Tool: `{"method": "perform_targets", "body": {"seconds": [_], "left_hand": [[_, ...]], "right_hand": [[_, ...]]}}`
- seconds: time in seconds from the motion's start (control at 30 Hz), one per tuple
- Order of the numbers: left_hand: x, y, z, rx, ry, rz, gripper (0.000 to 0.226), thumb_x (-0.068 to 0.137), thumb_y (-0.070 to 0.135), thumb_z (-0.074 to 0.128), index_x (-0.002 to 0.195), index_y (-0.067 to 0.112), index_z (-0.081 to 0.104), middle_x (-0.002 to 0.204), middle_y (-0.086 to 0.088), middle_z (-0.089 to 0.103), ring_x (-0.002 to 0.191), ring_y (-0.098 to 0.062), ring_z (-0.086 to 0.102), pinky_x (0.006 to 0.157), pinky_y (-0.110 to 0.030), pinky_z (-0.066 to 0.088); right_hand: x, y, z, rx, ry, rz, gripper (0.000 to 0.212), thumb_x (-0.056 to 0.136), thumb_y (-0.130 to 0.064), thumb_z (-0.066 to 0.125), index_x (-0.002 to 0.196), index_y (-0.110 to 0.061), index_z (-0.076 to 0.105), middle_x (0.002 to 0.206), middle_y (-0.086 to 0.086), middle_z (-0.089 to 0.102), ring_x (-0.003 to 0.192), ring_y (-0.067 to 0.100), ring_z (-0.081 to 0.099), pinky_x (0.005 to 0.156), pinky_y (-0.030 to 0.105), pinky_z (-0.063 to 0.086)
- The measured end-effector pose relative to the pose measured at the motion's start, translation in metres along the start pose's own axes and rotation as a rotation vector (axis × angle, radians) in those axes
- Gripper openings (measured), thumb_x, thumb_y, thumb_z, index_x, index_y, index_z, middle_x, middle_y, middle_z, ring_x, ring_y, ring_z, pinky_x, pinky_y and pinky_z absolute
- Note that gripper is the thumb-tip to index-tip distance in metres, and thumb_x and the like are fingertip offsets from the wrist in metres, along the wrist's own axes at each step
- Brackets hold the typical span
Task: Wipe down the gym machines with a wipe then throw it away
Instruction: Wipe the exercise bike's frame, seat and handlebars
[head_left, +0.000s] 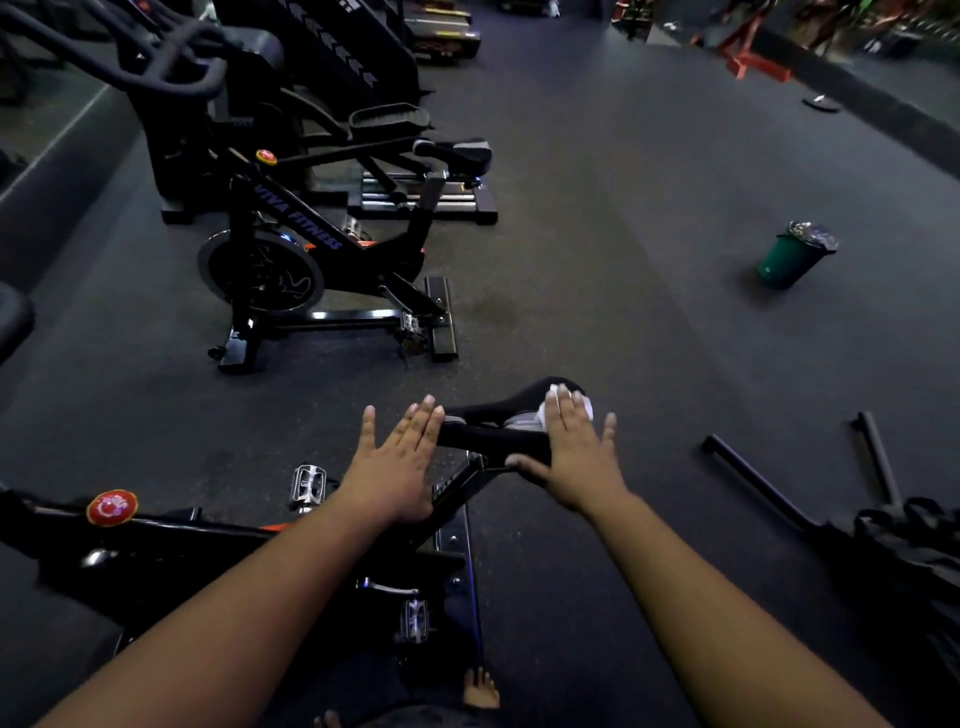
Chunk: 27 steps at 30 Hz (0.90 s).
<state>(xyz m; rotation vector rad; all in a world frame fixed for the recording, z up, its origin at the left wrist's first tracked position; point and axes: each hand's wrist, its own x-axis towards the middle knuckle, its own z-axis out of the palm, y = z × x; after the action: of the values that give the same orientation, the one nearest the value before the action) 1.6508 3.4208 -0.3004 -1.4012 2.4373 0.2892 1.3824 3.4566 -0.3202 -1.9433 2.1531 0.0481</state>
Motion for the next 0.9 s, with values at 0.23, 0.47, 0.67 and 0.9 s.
{"method": "perform_targets", "body": {"seconds": [0.23,0.47,0.67,0.9], "left_hand": [[-0.002,0.0,-0.003,0.004,-0.008,-0.005,0.116,0.089,0.065,0.049,0.154,0.017,-0.034,0.159,0.002,-0.043,0.147,-0.009,-0.032,0.114,-0.069,-0.02],[0.0,0.002,0.0,-0.003,0.001,-0.013,0.118,0.088,0.063,0.052,0.154,0.016,-0.033,0.16,0.001,-0.042,0.153,-0.014,-0.026,0.115,-0.069,-0.018],[-0.003,0.002,-0.007,-0.001,-0.038,-0.005,0.119,0.089,0.062,0.054,0.154,0.015,-0.033,0.16,0.0,-0.041,0.154,-0.015,-0.025,0.115,-0.07,-0.017],[-0.011,-0.019,-0.011,-0.17,-0.029,0.079,0.107,0.092,0.029,0.059,0.158,0.021,-0.025,0.163,0.007,-0.033,0.155,-0.009,-0.016,0.12,-0.063,-0.016]], "right_hand": [[0.005,-0.006,-0.019,0.029,-0.087,0.021,0.127,0.067,-0.098,0.017,0.159,-0.019,-0.019,0.167,-0.002,-0.024,0.152,0.018,-0.025,0.119,0.064,-0.012],[-0.048,-0.001,0.009,-0.07,-0.051,0.047,0.129,0.071,-0.099,0.021,0.152,-0.016,-0.034,0.158,-0.001,-0.042,0.147,0.019,-0.037,0.115,0.067,-0.018],[0.024,-0.027,-0.017,0.024,0.001,0.133,0.113,0.085,-0.087,0.026,0.161,-0.008,0.0,0.17,0.01,-0.003,0.156,0.027,-0.007,0.119,0.065,-0.009],[0.025,-0.104,0.002,0.096,0.038,-0.287,0.089,0.097,-0.059,0.051,0.161,-0.01,0.015,0.168,0.008,0.016,0.156,0.025,0.009,0.124,0.05,-0.002]]}}
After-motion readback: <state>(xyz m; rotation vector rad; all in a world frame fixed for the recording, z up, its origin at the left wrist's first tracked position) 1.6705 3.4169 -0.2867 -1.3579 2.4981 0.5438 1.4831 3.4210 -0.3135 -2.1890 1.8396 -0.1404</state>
